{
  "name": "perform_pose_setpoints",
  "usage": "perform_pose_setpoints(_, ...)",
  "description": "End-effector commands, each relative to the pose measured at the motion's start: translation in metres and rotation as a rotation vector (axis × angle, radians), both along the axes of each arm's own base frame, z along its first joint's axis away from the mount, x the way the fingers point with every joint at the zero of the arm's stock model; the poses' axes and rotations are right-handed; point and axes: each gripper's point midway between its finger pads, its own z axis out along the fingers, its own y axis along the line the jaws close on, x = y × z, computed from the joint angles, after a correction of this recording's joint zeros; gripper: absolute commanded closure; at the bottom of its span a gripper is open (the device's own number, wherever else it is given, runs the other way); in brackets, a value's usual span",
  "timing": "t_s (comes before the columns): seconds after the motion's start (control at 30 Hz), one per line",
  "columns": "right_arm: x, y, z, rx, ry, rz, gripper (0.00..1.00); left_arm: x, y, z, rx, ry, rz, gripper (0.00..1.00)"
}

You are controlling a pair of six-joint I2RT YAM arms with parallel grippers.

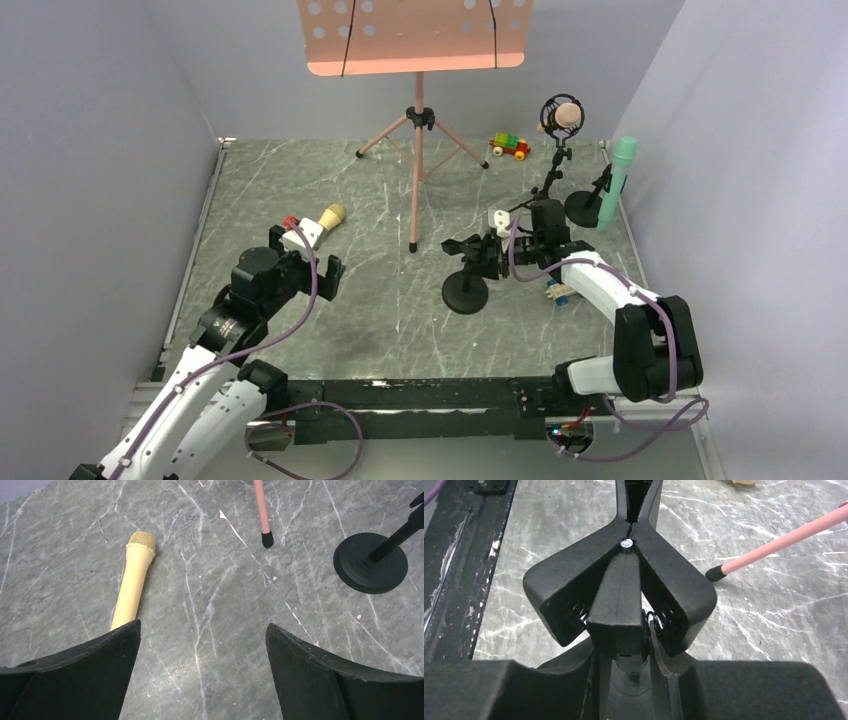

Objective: Attach the microphones to the stand

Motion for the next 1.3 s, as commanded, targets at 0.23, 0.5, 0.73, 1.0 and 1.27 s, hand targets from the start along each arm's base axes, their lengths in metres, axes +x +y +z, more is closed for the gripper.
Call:
perform_pose_setpoints(0.23,0.015,-0.013,0.005,-0.063,-0.010,-0.126,0.12,0.002,-0.003,0.011,-0.034,-0.033,-0.003,0.01)
perform_pose_setpoints(0.5,0.015,-0.068,0.030,-0.228,0.003,-0.282,0.00,0.022,-0.003,0.009,-0.154,0.075,0.024,0.01)
perform_pose_setpoints(0.73,-0.002,-0.095,0.039,-0.226,0.011,-0.437,0.00,0.092,0.042,-0.019,-0.197,0.330,0.206,0.01)
perform_pose_setpoints(1.0,-0.007,-0.109,0.049,-0.152,0.059,-0.468,0.00,0.159,0.046,-0.069,0.086,0.531,0.057,0.16)
perform_pose_setpoints(1.27,-0.010,-0.121,0.058,-0.099,0.065,-0.496,0.00,0.187,0.030,-0.097,0.409,0.568,-0.065,0.13)
